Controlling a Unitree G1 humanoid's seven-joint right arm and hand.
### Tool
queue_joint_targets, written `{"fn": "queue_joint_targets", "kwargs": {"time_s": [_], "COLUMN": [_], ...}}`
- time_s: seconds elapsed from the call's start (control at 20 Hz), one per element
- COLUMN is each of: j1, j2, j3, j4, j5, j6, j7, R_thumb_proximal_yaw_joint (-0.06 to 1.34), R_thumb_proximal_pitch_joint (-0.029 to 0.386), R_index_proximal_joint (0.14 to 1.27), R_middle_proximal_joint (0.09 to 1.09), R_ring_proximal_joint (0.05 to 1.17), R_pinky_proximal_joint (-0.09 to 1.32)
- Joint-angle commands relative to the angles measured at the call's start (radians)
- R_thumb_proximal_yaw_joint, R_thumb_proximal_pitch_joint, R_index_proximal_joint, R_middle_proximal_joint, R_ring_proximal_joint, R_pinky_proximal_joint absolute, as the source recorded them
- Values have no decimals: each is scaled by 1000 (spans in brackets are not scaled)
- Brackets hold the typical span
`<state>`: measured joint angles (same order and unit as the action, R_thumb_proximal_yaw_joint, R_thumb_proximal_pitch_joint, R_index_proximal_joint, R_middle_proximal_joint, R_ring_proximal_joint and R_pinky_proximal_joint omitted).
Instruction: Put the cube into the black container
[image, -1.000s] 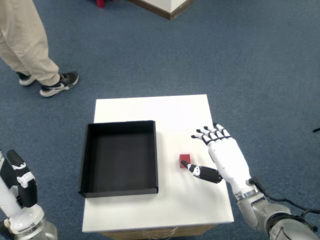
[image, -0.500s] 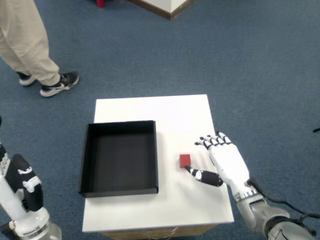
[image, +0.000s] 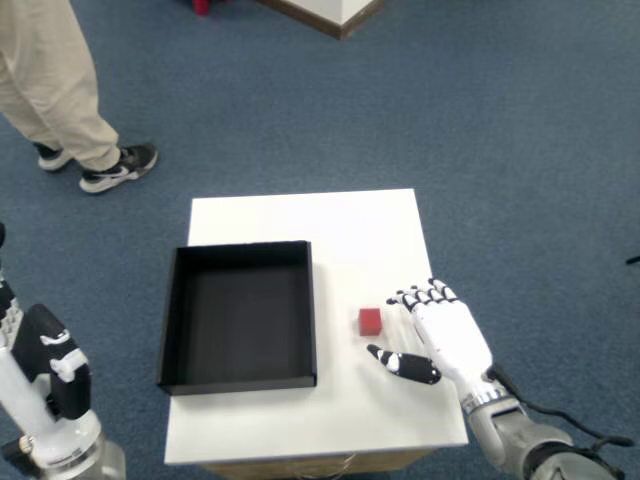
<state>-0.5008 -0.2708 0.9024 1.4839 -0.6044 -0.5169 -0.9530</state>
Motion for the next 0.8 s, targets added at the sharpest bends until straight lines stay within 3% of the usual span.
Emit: {"fn": "queue_joint_targets", "kwargs": {"time_s": [0.05,0.35,0.8], "j1": [-43,-50,-78], "j2": [-10,3,26], "j3": [-6,-8,-23], "j4": [-17,-23,-35], "j5": [13,12,21], "j6": [38,78,104], "j7": [11,56,95], "R_thumb_proximal_yaw_joint": [552,541,531], "R_thumb_proximal_pitch_joint": [5,97,120], "R_index_proximal_joint": [474,470,451], "R_middle_proximal_joint": [357,355,339], "R_ring_proximal_joint": [313,314,297], "R_pinky_proximal_joint": [155,152,127]}}
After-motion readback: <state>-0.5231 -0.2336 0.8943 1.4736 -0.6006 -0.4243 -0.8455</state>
